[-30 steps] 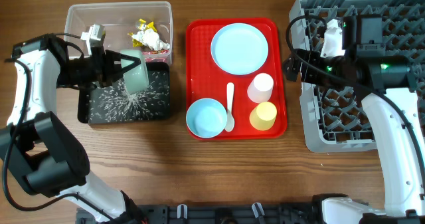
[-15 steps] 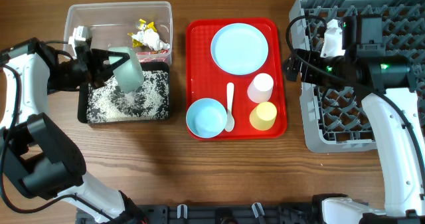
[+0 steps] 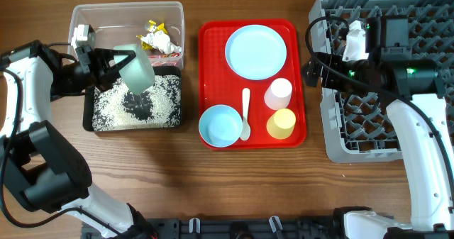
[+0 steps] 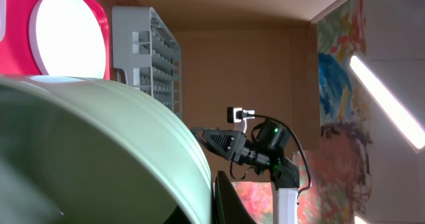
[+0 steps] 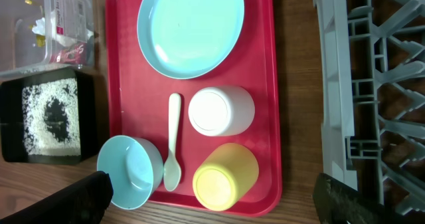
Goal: Sort waste into correct bins and load items into the dishwasher rack
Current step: 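Tip the green bowl over the black tray to pour out rice, then return the green bowl to the red tray and withdraw left gripper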
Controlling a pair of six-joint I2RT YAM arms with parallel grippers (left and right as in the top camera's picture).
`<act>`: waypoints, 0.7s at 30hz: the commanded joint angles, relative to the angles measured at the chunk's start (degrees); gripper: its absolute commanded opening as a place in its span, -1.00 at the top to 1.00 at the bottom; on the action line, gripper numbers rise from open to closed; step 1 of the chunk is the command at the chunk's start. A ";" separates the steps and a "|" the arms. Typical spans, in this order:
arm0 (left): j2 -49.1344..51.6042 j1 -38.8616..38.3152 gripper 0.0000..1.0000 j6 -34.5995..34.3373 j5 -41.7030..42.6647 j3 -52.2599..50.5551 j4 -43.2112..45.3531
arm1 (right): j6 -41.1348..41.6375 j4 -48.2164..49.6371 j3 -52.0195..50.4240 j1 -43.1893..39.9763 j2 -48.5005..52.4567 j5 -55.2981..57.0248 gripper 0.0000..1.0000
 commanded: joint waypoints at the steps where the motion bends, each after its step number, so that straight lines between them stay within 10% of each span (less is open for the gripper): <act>1: -0.59 0.44 0.92 -0.28 1.90 -0.28 0.39 | 0.74 -0.04 1.01 0.02 0.42 1.01 -0.99; 4: -0.59 0.44 0.92 0.33 0.22 -0.28 3.50 | 0.74 -0.07 1.01 0.02 0.42 1.01 -0.99; 8: -0.52 -0.83 0.92 -4.31 -30.12 -0.28 11.82 | 0.81 -0.04 1.01 0.02 0.42 0.98 -0.99; 13: -0.52 -5.16 0.92 -6.47 -36.46 -0.28 14.05 | 1.31 -0.13 1.01 0.02 0.42 0.94 -0.99; 21: -0.52 -25.88 0.92 -40.15 -88.39 -0.28 22.75 | 2.16 0.13 1.01 0.02 0.42 1.01 -0.99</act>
